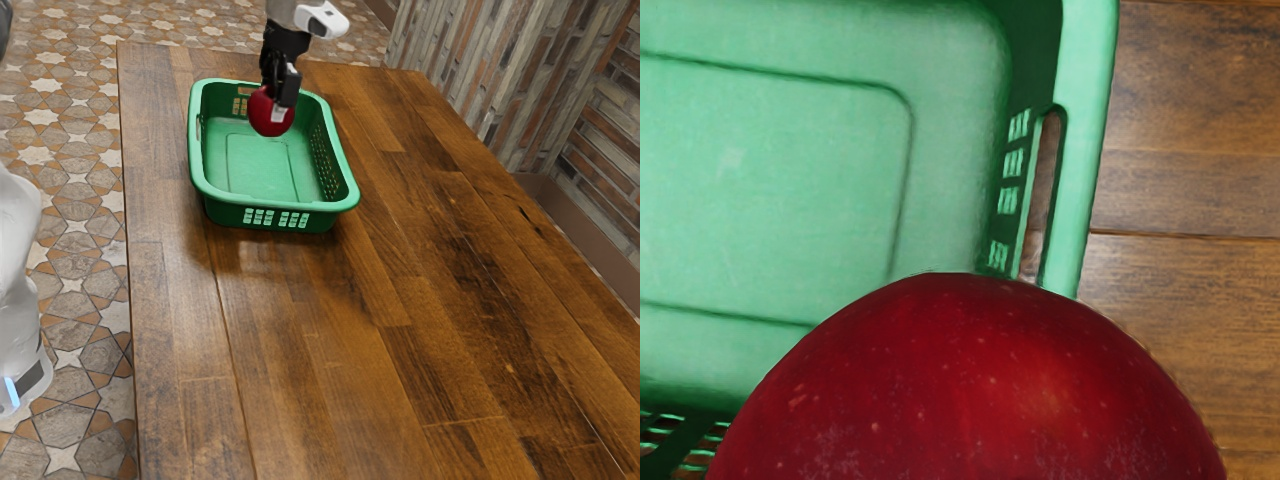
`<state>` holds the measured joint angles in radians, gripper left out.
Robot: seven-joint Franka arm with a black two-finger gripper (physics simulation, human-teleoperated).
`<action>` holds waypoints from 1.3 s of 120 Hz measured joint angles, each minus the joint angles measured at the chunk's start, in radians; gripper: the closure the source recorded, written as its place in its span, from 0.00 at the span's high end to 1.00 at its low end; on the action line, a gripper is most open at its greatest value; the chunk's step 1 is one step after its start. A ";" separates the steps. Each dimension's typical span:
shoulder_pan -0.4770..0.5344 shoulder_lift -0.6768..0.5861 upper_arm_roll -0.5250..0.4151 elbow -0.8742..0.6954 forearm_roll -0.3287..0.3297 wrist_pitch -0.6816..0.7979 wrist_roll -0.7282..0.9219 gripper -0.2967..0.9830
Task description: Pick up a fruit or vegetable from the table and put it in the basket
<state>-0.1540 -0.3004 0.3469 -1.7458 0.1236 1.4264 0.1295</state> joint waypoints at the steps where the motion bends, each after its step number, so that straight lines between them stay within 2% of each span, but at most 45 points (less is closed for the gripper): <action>1: 0.000 0.000 0.003 0.000 0.002 -0.001 0.000 0.65; 40: -0.001 0.013 0.136 0.005 0.055 0.004 0.002 0.65; 56: 0.001 0.120 0.188 0.070 0.062 0.018 0.026 0.65; 69: 0.004 0.243 0.241 0.150 0.033 0.028 0.060 0.65; 94: 0.021 0.344 0.278 0.169 -0.034 0.057 0.122 0.65; 134: -0.007 0.373 0.279 0.060 -0.108 0.115 0.184 0.65; 156: -0.002 0.366 0.279 0.049 -0.123 0.133 0.206 0.72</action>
<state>-0.1563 0.0658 0.6258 -1.6967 0.0004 1.5594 0.3354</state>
